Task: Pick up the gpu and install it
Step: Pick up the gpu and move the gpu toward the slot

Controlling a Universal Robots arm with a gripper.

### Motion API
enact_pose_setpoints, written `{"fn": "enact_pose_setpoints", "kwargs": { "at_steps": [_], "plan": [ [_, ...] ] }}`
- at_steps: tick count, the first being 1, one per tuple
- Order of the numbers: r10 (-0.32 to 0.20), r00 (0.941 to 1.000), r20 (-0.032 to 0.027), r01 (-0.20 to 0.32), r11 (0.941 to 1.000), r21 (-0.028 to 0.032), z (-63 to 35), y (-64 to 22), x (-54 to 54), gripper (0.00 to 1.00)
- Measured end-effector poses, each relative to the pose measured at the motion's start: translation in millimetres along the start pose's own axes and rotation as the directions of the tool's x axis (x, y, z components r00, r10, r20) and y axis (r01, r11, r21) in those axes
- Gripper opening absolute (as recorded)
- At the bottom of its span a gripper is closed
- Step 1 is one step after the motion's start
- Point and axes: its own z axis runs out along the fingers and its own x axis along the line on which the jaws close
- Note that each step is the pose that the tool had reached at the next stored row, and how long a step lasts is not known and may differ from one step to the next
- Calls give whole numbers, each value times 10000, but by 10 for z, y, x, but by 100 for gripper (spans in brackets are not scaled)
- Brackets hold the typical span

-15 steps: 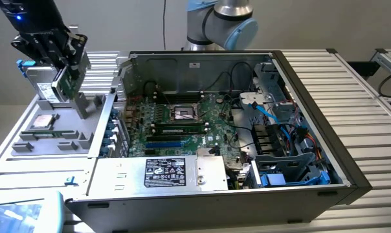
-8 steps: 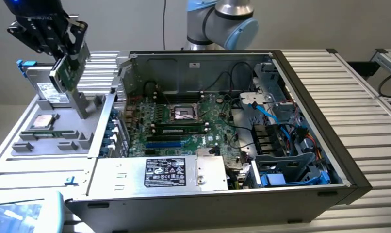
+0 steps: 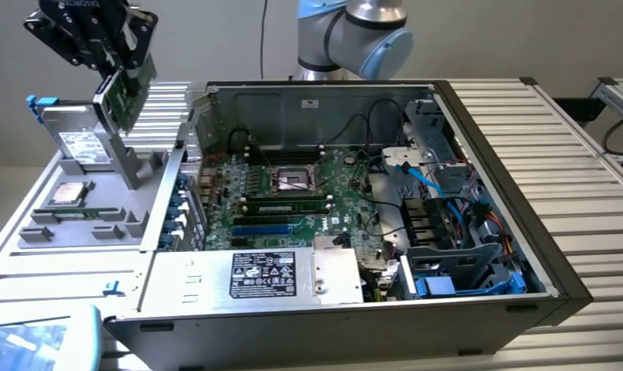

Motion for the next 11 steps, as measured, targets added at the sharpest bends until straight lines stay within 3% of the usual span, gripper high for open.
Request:
{"fn": "enact_pose_setpoints", "kwargs": {
  "at_steps": [11],
  "plan": [
    [10, 9999, -103, -10, 10000, 5, -249, 0, -500, 28]
  ]
}}
